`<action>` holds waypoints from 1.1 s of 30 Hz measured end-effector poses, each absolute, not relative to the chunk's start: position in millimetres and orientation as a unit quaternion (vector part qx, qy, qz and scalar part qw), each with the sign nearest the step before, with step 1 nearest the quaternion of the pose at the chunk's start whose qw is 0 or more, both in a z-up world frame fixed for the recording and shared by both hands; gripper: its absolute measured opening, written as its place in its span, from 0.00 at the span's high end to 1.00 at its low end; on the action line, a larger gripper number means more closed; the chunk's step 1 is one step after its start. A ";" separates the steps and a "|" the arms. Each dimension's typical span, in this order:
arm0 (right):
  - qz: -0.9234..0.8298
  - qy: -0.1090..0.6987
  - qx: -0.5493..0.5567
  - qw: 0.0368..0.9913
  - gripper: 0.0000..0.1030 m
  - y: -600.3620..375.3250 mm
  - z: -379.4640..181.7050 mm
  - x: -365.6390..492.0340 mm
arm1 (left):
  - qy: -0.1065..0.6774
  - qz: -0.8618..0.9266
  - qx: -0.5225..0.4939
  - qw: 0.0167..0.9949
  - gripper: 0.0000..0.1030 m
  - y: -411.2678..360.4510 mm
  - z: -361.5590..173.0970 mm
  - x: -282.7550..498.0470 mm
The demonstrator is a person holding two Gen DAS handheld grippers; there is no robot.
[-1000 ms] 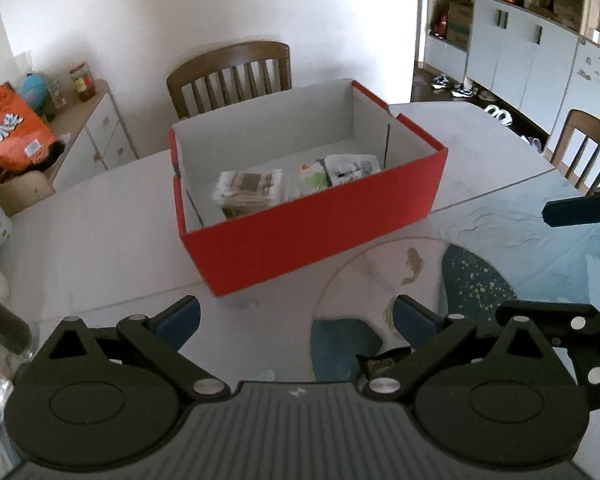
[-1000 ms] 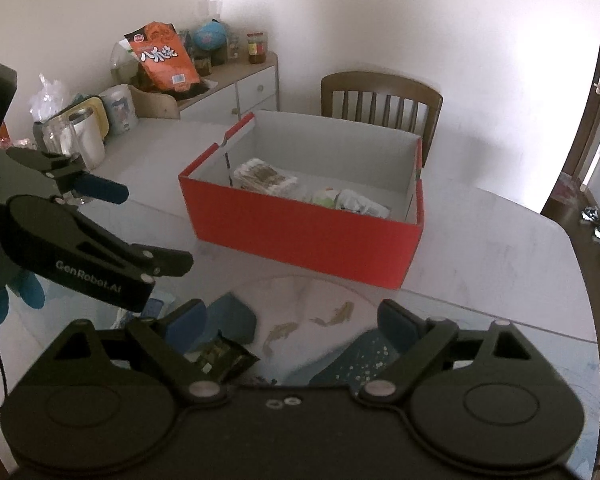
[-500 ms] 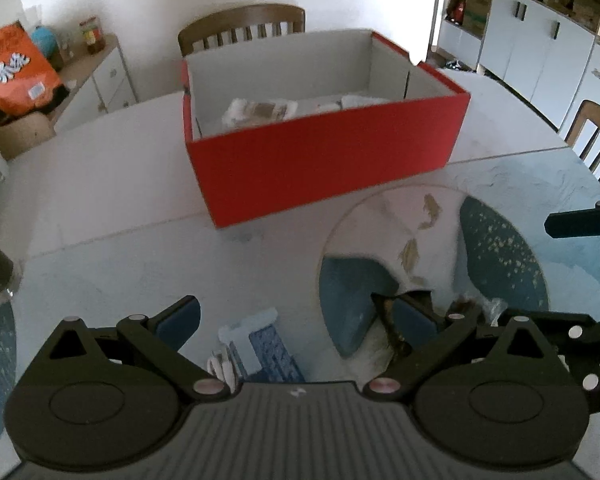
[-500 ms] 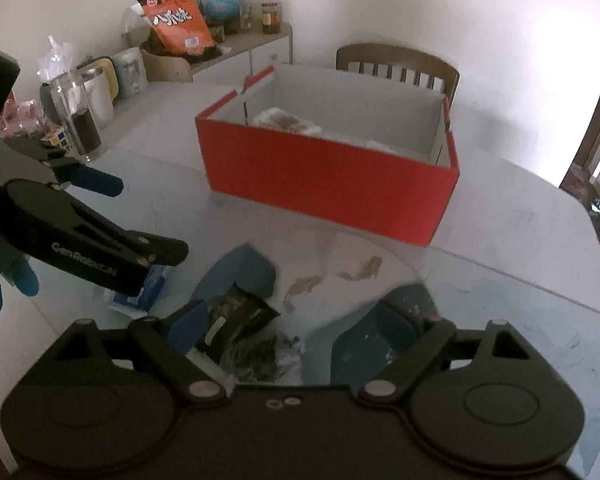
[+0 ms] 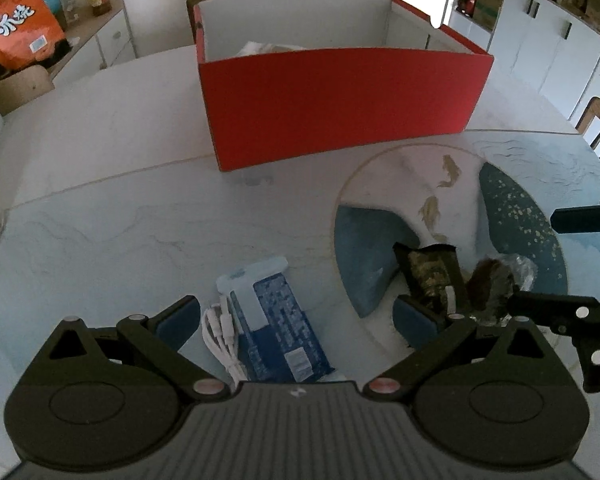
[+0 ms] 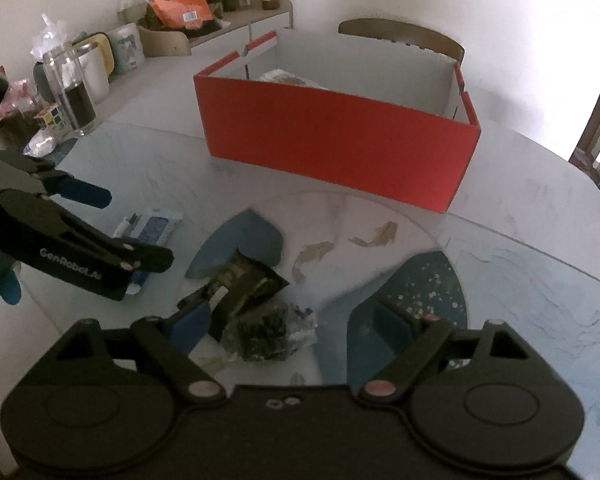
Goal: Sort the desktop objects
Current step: 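Grasp the blue-and-white wrapped bar with the left gripper while the right grasps the dark snack packet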
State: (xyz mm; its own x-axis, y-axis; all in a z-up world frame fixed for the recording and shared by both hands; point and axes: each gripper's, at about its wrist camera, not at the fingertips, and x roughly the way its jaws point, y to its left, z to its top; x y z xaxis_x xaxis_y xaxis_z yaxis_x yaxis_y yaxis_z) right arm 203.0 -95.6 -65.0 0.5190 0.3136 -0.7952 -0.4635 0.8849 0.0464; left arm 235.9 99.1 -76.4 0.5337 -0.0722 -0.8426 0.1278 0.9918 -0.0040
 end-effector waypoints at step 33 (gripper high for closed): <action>0.188 0.464 -0.088 0.861 0.30 -101.7 -90.1 219.5 | 0.460 -0.077 -0.006 0.885 0.01 123.8 -93.8 226.5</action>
